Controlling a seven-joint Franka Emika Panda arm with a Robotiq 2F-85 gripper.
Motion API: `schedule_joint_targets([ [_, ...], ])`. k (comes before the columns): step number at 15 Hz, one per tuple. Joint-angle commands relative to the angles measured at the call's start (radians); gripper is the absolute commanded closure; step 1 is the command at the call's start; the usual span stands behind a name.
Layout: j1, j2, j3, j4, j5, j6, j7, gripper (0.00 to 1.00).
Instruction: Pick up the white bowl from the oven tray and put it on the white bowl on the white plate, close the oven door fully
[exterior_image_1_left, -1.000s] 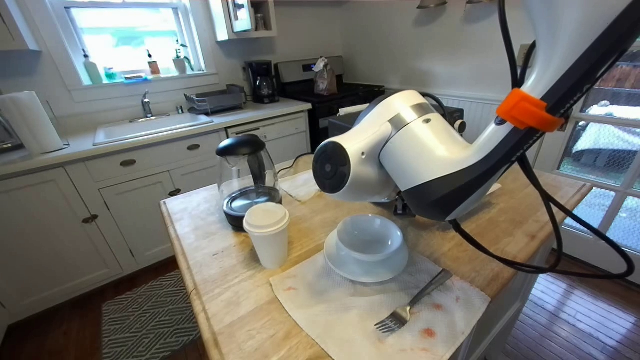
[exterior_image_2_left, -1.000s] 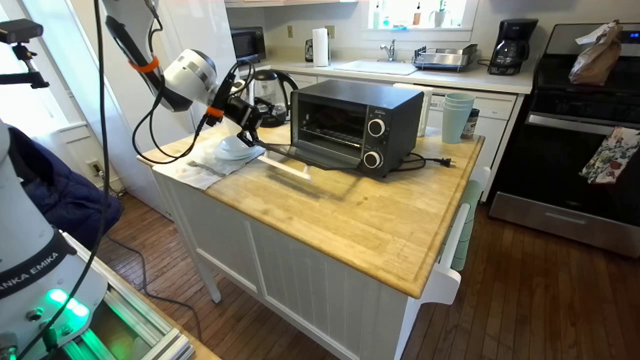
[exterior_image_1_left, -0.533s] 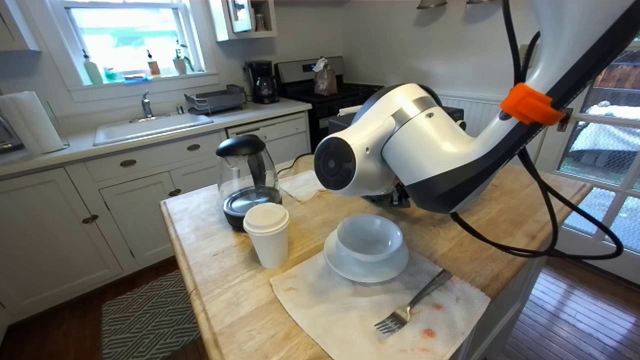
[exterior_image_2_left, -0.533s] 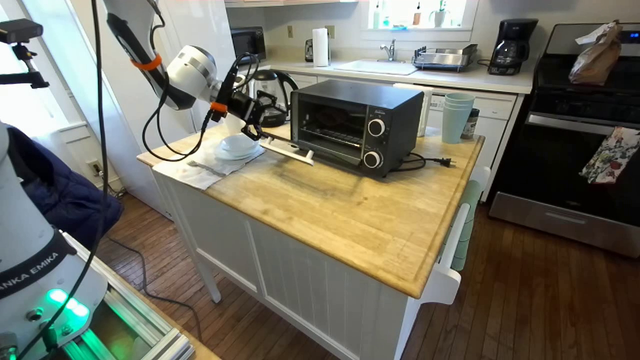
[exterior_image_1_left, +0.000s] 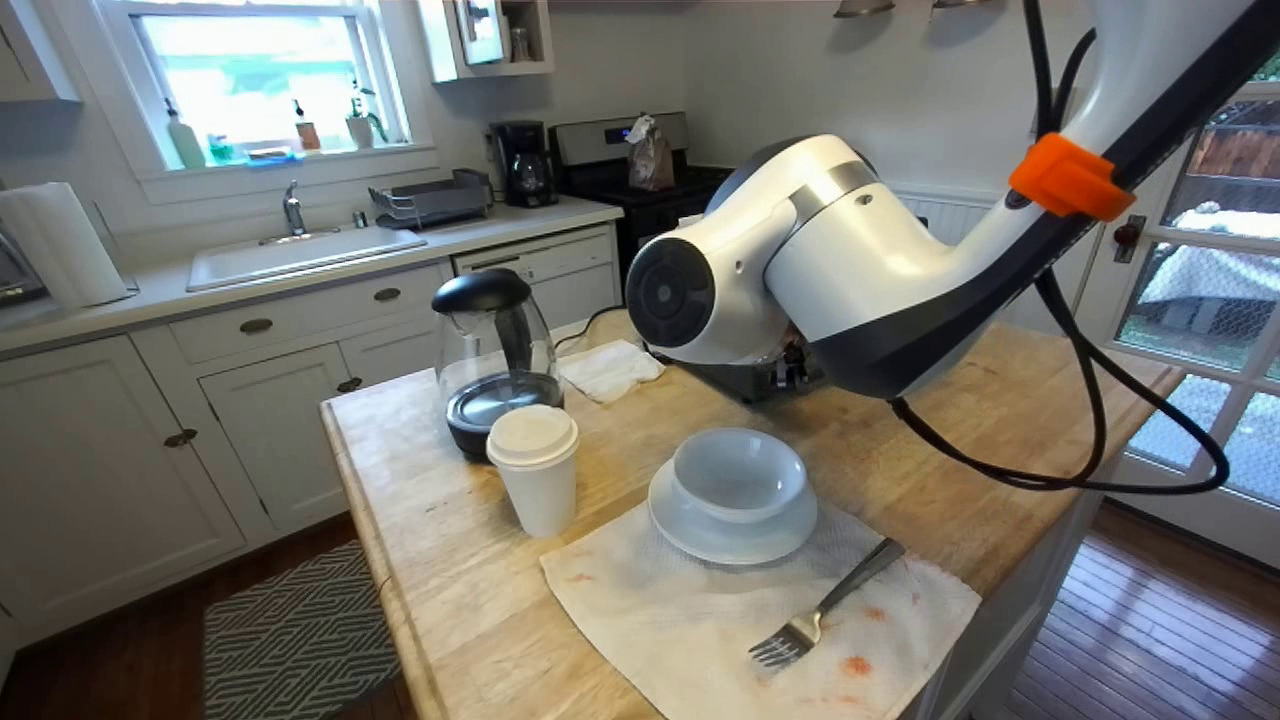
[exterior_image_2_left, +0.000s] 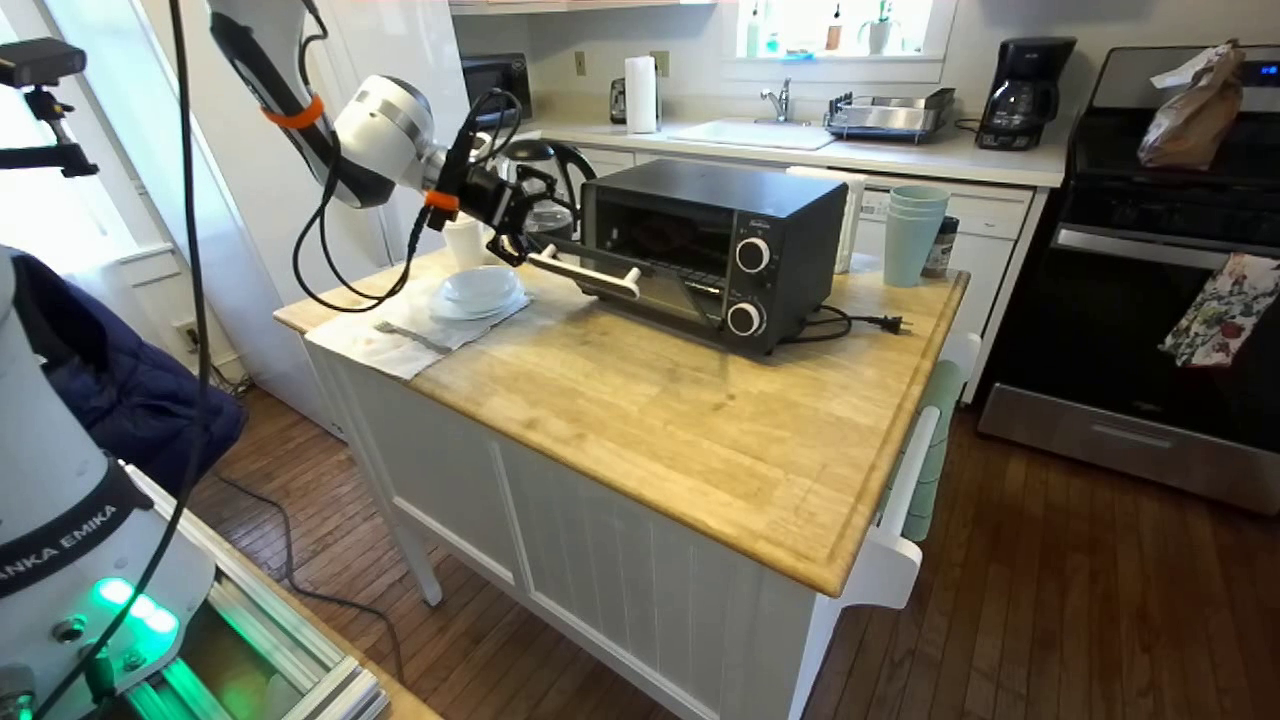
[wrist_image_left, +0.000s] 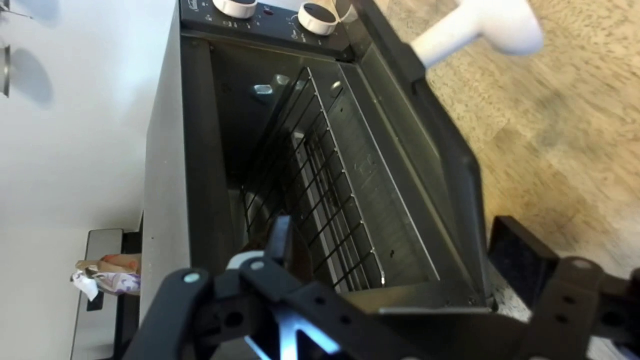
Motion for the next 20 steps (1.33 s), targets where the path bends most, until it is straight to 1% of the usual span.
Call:
schedule_joint_targets([
  [1,-0.024,-0.019,0.019,0.004,-0.039,0.038,-0.009,0.00],
  [5,-0.024,-0.027,0.021,0.004,-0.061,0.060,-0.001,0.00],
  [10,-0.030,-0.032,0.022,0.000,-0.060,0.085,-0.004,0.00],
  [14,-0.037,-0.035,0.031,-0.010,-0.027,0.097,-0.026,0.00],
  [20,-0.046,-0.026,0.046,-0.027,0.023,0.093,-0.100,0.00],
])
